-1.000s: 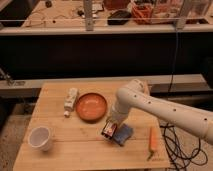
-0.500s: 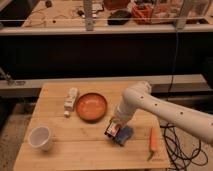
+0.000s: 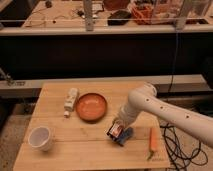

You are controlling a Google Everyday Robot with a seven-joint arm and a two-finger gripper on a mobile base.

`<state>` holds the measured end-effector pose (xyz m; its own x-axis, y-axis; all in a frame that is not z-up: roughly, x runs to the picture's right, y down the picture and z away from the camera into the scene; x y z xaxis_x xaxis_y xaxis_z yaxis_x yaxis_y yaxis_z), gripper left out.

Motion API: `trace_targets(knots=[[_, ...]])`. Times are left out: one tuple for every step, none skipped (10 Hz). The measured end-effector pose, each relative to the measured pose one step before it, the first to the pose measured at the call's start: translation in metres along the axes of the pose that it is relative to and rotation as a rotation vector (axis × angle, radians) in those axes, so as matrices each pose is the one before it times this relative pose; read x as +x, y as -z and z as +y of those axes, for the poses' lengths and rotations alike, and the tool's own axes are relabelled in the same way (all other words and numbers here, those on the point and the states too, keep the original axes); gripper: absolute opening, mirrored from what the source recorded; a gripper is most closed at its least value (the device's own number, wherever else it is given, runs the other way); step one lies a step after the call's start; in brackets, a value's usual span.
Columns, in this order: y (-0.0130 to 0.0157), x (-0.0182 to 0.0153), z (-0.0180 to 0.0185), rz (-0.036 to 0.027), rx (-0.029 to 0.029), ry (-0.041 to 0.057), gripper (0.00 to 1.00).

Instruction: Place the eraser on the white sponge

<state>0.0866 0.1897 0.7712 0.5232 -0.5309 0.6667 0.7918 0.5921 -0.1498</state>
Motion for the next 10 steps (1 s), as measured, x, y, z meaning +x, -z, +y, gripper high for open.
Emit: trace_targets(knots=[[0.00035,0.00037,0.00166,-0.00100,-0.00144,-0.00829,0.00],[0.00049,0.00067,0.00181,0.00001,-0.00079,-0.00769,0.00],[-0.00062,-0.00002,0.00106,-0.00076,-0.00116,-0.00142,0.00],[-0.00059,0.00051,0.00205,-0.00096,0.00021,-0.00519,0.00],[-0.00015,0.00042,0.00164,-0.00018,-0.00049,-0.00428,0.04],[-0.00051,0.00057,0.00233,-0.00037,-0.00149,-0.00493,0.05],[-0.00050,0.00009,0.00072,-0.00097,-0.00106,-0.00169,0.05],[-0.00023,0.00018,0.00048,-0.00051,-0.00034,-0.00106,0.05],[-0.00007,0.00030,0.00080,0.00013,-0.00122,-0.00125,0.05],[-0.00021,0.00007,0.00063,-0.00023,-0.00075,-0.00126,0.07]])
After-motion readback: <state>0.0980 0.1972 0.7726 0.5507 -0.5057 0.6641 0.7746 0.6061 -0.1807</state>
